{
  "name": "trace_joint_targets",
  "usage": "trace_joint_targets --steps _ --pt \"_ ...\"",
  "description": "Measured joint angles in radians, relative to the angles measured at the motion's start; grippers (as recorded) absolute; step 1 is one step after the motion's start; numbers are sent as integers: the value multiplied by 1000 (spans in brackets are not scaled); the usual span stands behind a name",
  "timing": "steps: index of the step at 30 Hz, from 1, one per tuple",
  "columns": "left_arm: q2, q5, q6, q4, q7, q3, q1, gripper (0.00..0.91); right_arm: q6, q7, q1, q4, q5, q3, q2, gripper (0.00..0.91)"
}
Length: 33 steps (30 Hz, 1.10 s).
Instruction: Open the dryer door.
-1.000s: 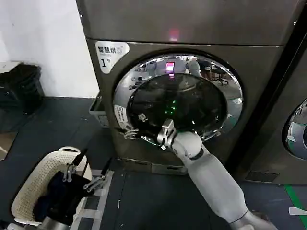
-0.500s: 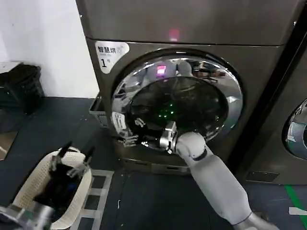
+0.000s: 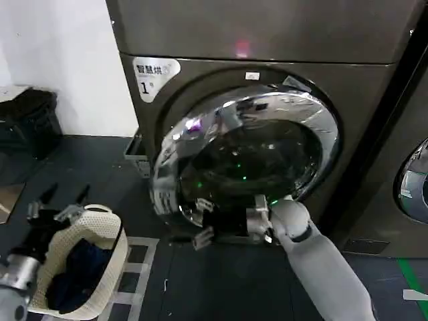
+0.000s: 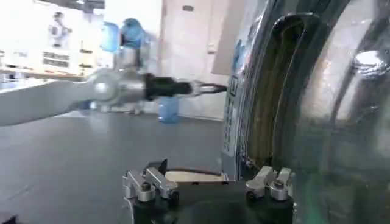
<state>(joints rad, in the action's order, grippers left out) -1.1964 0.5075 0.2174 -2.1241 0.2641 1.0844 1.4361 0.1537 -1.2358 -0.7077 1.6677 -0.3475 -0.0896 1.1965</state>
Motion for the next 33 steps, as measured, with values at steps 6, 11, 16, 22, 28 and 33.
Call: trace_joint_targets --steps 6,11,16,22,28,33 --pt "64 -57 -94 90 -36 -6 -63 907 3 -121 -58 43 5 -48 -38 907" --pt "127 16 -178 194 47 -27 -117 907 4 -203 -106 76 0 -95 -69 907" --pt "193 51 -188 258 92 -84 -168 907 -7 -225 -160 123 -38 -166 -99 907" --pt "312 224 -208 284 175 -232 -222 907 -20 -227 -275 214 -100 -346 -143 907" --pt "439 384 -195 265 242 -425 -295 907 -49 -226 -446 289 -19 -592 -111 907" --pt "508 481 -148 229 295 -585 -351 907 -47 -192 -582 318 -16 -855 -38 907"
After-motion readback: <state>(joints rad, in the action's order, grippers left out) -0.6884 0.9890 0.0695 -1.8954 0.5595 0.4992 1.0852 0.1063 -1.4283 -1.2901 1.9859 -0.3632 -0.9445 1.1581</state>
